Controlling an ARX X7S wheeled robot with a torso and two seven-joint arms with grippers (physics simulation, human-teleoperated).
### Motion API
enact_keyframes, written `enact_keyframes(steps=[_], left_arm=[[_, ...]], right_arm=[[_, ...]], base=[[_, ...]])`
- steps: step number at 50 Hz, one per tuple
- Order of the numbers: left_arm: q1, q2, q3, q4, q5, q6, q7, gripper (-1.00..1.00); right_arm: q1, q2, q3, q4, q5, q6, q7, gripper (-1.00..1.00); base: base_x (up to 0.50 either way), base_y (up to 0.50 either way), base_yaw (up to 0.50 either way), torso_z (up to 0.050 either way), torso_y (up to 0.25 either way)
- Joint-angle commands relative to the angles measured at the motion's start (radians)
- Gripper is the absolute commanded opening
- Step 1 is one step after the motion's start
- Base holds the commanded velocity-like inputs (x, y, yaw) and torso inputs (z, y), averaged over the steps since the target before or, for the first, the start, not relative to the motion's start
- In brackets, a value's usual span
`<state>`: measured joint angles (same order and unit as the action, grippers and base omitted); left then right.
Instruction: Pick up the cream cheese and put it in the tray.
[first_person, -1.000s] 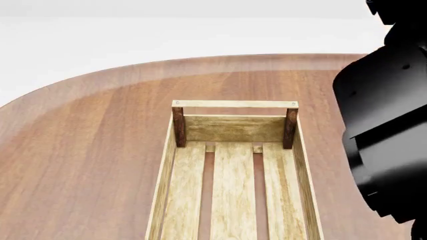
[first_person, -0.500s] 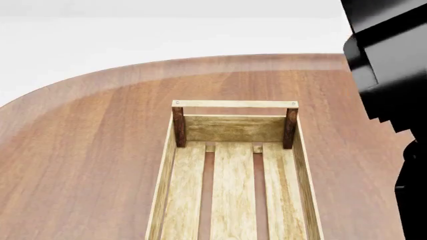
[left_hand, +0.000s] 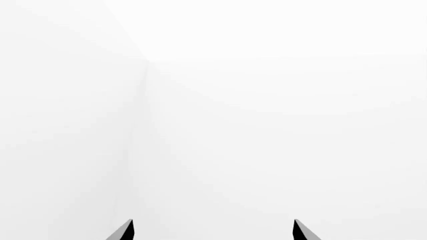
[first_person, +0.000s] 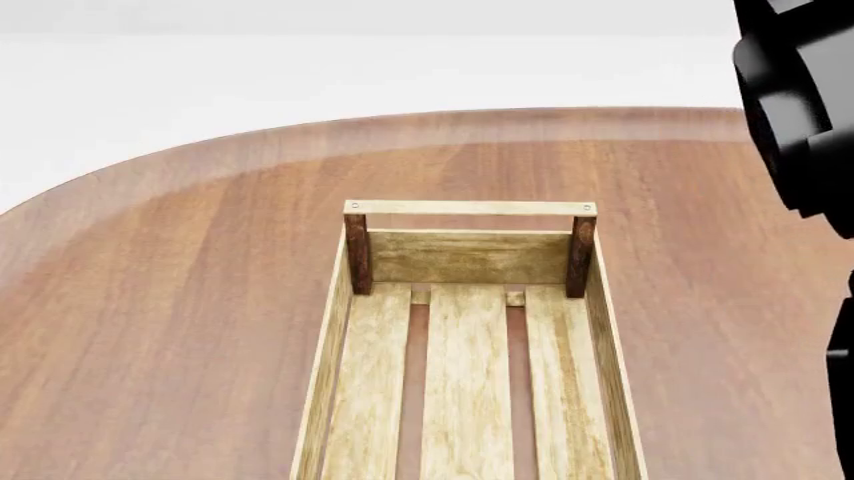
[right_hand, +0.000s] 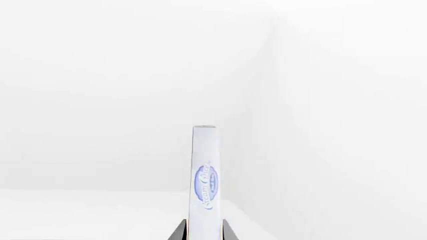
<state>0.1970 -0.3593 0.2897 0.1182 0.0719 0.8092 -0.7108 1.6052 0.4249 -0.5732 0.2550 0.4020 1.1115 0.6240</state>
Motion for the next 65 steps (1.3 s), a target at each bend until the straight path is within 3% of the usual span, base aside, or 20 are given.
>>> enact_keyframes(steps=[1,6,40,65], left_arm=[[0.001,-0.004,0.001,0.002,-0.001,0.002,-0.003,1.0],[-0.001,-0.002,0.004,-0.002,0.004,0.0,-0.003,1.0],[-0.01,-0.004,0.018,-0.005,0.004,-0.014,-0.006,1.0],[-0.012,-0.009,0.018,-0.005,0.003,-0.017,-0.014,1.0]], right_arm=[[0.02,0.028,-0.022,-0.074,0.015,0.027,-0.074,-1.0],[-0.007,0.046,-0.021,-0.133,0.097,0.019,-0.191,-1.0],[0.005,0.042,-0.047,-0.267,0.211,0.023,-0.346,-1.0],[-0.118,0.051,-0.049,-0.336,0.34,-0.093,-0.546,-1.0]], base=[[0.0,0.0,0.0,0.0,0.0],[0.0,0.0,0.0,0.0,0.002],[0.0,0.0,0.0,0.0,0.001],[0.0,0.0,0.0,0.0,0.001]])
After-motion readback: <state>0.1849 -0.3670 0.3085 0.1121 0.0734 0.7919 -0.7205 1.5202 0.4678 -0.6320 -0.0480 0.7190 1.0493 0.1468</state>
